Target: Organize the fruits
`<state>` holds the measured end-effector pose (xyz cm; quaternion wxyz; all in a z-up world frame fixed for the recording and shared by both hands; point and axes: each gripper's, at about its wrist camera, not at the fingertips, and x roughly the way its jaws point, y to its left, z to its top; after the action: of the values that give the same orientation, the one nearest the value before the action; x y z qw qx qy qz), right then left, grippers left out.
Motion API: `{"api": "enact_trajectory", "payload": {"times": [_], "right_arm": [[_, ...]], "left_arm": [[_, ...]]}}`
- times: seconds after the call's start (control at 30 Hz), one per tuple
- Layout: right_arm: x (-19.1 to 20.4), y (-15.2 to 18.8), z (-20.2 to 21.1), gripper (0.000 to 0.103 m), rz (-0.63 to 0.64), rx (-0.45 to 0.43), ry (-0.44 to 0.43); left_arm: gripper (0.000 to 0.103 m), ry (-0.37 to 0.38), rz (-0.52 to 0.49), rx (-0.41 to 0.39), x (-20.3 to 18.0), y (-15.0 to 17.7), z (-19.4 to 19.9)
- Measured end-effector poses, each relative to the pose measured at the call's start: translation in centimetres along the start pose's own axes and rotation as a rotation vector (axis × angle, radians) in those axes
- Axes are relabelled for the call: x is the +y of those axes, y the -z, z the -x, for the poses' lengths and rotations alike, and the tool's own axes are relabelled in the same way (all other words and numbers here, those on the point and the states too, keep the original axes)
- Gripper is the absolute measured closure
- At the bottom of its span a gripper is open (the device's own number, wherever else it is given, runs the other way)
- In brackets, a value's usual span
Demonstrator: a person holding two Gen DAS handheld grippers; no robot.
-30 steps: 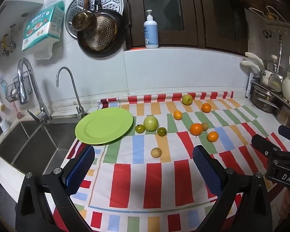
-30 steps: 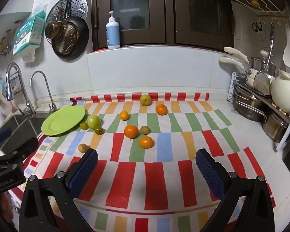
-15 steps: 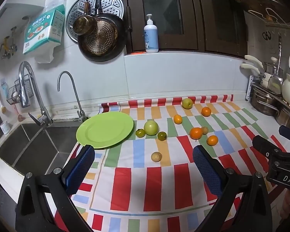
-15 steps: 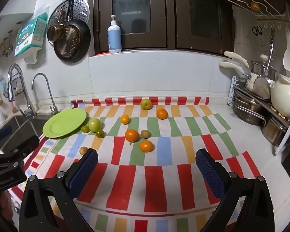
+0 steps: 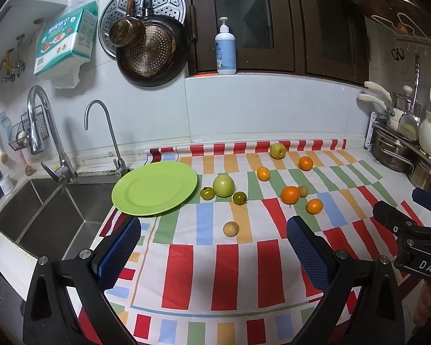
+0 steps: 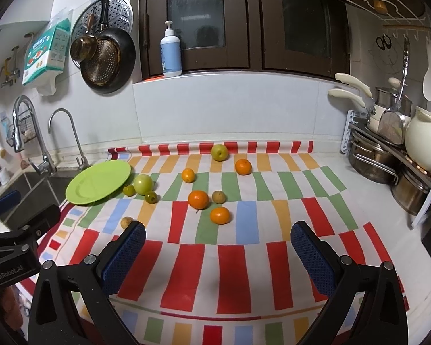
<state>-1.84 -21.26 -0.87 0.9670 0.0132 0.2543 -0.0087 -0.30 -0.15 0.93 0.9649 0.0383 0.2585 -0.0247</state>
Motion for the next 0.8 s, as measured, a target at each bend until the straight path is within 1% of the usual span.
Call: {"api": "enact_trajectory", "payload": {"times": [0.8], "right_arm": [[-0.24, 0.35, -0.40, 0.001, -0.001, 0.007, -0.002]], "left_arm": [[0.000, 0.005, 0.001, 0.007, 0.23, 0.34, -0.02]]}}
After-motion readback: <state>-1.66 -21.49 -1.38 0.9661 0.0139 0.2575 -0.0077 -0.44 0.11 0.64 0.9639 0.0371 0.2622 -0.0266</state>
